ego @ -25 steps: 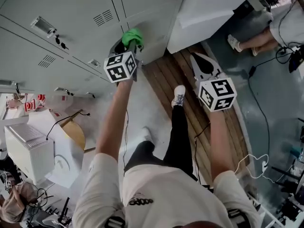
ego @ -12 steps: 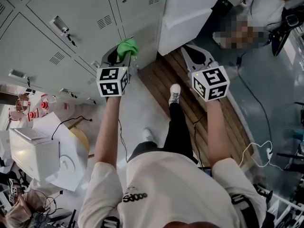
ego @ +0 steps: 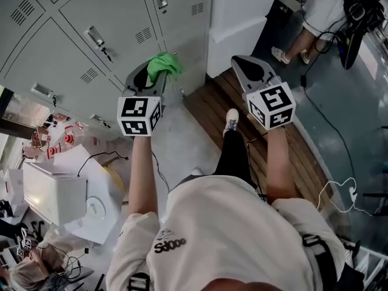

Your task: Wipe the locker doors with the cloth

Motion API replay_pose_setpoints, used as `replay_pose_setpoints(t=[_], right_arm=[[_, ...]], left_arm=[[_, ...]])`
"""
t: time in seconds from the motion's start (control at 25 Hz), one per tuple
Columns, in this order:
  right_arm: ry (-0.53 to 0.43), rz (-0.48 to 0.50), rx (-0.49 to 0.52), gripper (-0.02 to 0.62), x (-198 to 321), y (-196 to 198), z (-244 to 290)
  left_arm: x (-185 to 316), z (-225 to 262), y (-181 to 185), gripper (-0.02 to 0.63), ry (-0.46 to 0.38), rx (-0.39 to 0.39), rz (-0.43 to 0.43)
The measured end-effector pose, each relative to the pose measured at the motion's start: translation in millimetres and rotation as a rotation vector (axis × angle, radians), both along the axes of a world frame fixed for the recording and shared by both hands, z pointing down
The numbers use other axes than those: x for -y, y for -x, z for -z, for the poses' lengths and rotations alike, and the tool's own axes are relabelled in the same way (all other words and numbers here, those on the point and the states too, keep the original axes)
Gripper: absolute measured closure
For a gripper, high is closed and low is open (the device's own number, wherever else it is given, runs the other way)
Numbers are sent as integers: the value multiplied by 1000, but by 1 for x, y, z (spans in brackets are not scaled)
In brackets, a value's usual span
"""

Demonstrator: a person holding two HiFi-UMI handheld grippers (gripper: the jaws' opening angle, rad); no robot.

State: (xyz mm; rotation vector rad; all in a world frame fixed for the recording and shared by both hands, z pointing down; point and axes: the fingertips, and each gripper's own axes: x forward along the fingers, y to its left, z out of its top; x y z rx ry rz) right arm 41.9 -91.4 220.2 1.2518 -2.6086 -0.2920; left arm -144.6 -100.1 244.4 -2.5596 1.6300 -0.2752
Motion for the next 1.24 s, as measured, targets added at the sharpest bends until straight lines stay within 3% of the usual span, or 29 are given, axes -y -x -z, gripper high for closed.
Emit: replay_pose_setpoints(t=[0.28, 1.24], right_arm=[[-17, 14, -5, 588, -15, 5, 6], [-28, 1, 7, 588, -26, 6, 7]], left_arm=[[-35, 10, -11, 469, -50, 26, -16], [-46, 10, -24, 469, -31, -9, -85]])
